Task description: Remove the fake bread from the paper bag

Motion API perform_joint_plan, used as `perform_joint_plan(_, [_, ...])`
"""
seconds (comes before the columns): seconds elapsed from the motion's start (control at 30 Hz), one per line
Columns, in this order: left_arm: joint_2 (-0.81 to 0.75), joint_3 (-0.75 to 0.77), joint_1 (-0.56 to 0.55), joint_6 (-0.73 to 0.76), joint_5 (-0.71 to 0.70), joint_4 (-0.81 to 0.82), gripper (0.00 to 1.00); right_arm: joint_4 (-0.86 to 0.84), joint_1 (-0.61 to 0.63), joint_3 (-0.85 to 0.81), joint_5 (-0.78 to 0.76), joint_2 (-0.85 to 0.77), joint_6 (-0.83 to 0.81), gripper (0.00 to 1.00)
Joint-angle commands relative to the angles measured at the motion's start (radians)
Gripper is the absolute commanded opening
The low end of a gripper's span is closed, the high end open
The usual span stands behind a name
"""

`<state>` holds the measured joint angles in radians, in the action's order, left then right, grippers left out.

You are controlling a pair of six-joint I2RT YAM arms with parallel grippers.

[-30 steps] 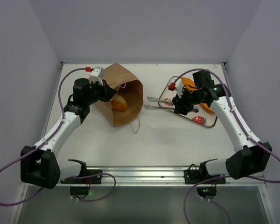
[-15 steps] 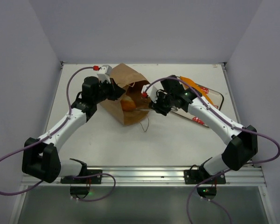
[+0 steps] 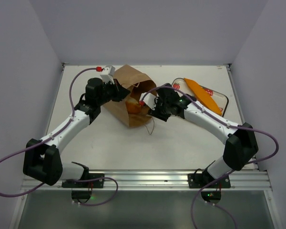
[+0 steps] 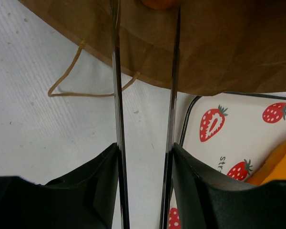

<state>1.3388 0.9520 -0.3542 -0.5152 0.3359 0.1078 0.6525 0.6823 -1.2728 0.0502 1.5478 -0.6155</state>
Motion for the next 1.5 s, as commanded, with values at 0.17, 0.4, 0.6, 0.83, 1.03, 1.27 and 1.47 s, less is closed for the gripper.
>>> perform_joint_plan(0.17, [-0.016, 0.044, -0.017, -0.039, 0.029, 0.099, 0.0, -0.088, 0.002, -0.017, -0.064, 0.041, 0.01, 0.51])
perform_joint_plan(0.4, [-0.015, 0.041, -0.022, -0.046, 0.032, 0.112, 0.0, -0.105, 0.013, -0.025, -0.069, 0.037, 0.01, 0.52])
perform_joint_plan(0.6, [-0.012, 0.039, -0.032, -0.06, 0.041, 0.124, 0.0, -0.109, 0.037, -0.033, -0.095, 0.066, 0.011, 0.53])
perform_joint_plan(0.83, [-0.012, 0.037, -0.04, -0.074, 0.052, 0.13, 0.0, -0.146, 0.056, -0.022, -0.165, 0.093, 0.025, 0.47])
perform_joint_plan(1.03, [-0.015, 0.036, -0.045, -0.08, 0.057, 0.136, 0.0, -0.163, 0.059, -0.017, -0.199, 0.106, 0.031, 0.2])
perform_joint_plan(1.27, [-0.023, 0.027, -0.045, -0.056, 0.042, 0.118, 0.0, -0.152, 0.059, 0.006, -0.173, 0.083, 0.042, 0.0])
perform_joint_plan(1.47, [-0.029, 0.013, -0.042, -0.003, -0.008, 0.083, 0.0, -0.143, 0.057, 0.052, -0.153, -0.006, 0.036, 0.0])
